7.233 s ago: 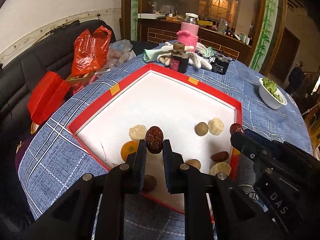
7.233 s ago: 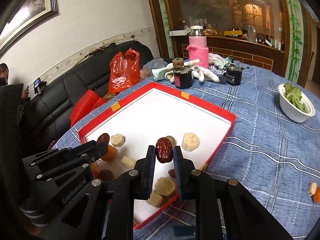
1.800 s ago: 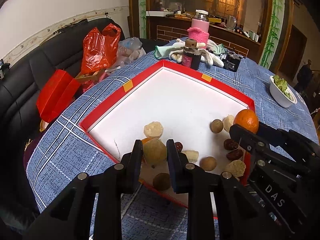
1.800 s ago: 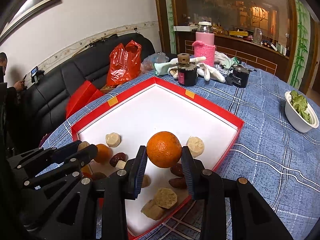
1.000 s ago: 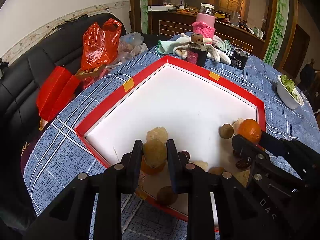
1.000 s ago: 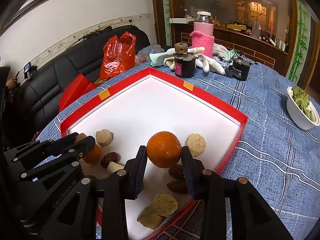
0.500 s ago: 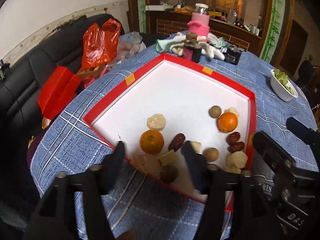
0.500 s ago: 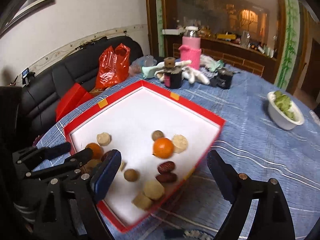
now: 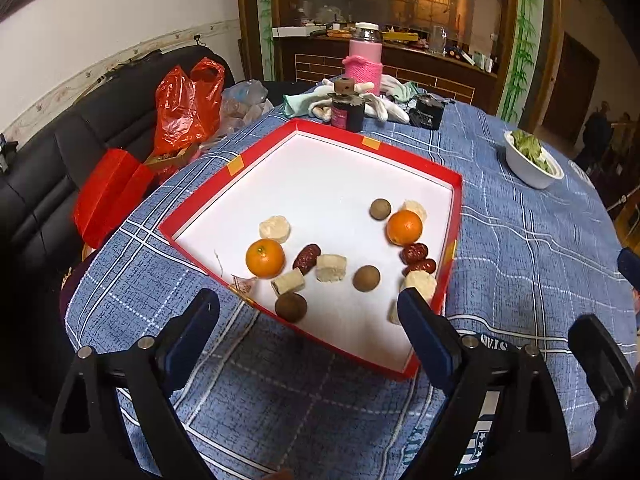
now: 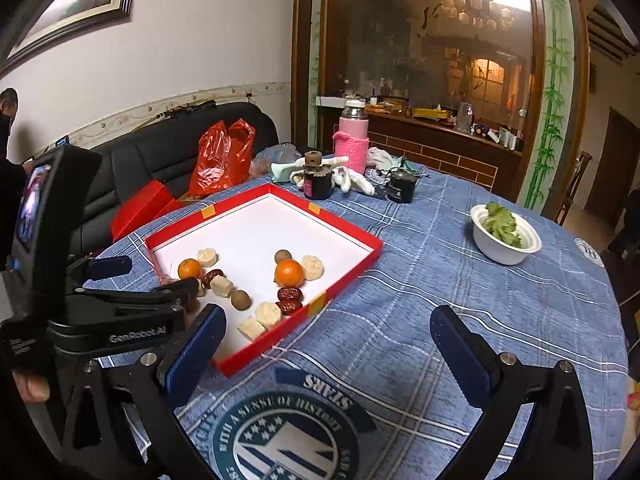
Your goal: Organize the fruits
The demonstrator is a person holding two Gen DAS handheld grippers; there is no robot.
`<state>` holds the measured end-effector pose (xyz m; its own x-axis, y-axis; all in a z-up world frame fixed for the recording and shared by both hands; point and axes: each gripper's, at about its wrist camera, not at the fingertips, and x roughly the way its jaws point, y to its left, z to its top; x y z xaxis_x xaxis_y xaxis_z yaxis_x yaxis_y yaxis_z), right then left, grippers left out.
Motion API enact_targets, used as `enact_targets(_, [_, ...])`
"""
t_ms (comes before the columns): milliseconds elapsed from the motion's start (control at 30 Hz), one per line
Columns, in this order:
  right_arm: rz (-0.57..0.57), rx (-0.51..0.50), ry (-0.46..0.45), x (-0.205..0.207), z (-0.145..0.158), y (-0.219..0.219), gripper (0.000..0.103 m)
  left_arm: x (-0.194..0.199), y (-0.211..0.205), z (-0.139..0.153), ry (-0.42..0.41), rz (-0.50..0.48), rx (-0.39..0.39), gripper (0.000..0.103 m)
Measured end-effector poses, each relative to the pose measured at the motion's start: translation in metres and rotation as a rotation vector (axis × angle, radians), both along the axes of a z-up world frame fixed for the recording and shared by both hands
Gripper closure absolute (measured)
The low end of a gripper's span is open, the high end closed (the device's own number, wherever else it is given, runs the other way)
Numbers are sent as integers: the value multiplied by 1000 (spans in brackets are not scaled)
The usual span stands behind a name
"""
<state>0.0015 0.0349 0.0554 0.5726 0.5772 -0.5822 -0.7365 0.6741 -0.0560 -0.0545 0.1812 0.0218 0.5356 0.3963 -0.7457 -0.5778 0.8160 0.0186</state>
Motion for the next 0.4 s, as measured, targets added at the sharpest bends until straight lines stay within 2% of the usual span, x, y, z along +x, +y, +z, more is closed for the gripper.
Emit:
enact_targets(67, [3,-2,-2,-4,1,-5,0,-1,-3,2,-11,-6,-1,8])
enact_targets(100, [4,-4,-5,-6,1,-7,0,-2,-4,4,-22,-7,-6,0])
enact_targets(233, [6,-7,-8,-9,1,-9,0,-5,-7,13,-88,10,28,0])
enact_targets(400, [9,1,-4,-10,2,-7,0,6,-5,13,-65,-25,13,0])
